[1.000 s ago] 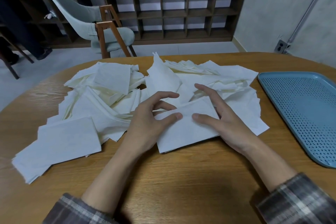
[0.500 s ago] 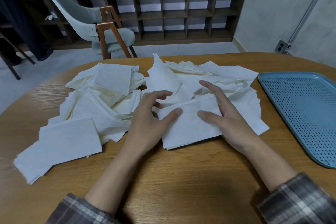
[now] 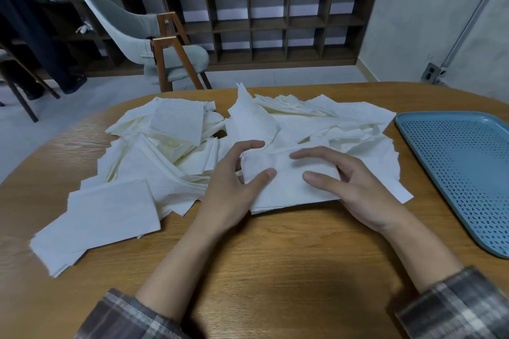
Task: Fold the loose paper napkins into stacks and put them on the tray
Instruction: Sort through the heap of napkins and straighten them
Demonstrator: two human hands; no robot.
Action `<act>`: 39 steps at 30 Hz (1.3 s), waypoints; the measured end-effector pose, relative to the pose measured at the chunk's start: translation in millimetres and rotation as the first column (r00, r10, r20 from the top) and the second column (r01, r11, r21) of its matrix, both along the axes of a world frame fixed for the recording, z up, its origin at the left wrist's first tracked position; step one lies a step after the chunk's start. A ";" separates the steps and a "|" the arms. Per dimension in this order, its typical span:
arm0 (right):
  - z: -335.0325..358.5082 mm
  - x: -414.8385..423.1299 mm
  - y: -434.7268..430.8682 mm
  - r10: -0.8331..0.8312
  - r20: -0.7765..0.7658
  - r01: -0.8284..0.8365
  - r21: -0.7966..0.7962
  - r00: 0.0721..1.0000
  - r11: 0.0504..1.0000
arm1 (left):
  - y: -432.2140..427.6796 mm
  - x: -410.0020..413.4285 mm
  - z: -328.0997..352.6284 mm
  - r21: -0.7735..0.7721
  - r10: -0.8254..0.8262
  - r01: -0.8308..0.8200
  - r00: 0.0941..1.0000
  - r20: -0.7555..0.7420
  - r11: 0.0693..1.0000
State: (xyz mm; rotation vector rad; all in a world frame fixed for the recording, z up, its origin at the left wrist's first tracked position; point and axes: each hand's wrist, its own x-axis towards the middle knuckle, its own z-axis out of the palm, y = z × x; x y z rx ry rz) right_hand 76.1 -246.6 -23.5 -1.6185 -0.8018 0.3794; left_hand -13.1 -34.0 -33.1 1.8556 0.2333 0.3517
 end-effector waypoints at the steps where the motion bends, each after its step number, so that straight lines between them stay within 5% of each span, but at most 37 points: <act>1: -0.5 -0.5 0.1 -0.007 0.031 0.008 -0.013 0.999 1.000 | 0.0 0.6 -0.9 -0.001 0.005 -0.005 1.000 0.003 1.000; 9: -0.8 0.8 -2.5 0.094 -0.028 -0.093 0.020 0.995 0.995 | 3.0 1.0 -2.3 -0.010 0.047 -0.047 0.999 -0.004 0.999; 14: -2.6 5.0 -3.3 -0.080 -0.029 0.079 -0.021 0.996 0.997 | -3.4 0.5 1.7 -0.022 -0.059 0.060 0.998 0.032 0.998; 20: -7.5 12.3 -6.8 -0.428 0.106 0.422 0.078 0.897 0.903 | -0.4 5.9 -14.3 0.377 -0.005 -0.045 0.991 0.131 0.925; 25: -12.5 13.7 -5.4 -0.584 0.111 0.573 0.113 0.804 0.812 | 7.4 10.8 -30.6 0.652 -0.026 0.063 0.997 -0.066 0.756; 34: -10.9 10.1 -3.4 -0.624 0.130 0.615 0.104 0.770 0.781 | 11.0 14.5 -29.8 0.612 0.061 -0.134 0.988 0.140 0.779; 39: -11.0 8.8 -2.6 -0.601 0.121 0.594 0.094 0.790 0.799 | 11.8 16.1 -28.4 0.568 0.122 -0.170 0.985 0.122 0.805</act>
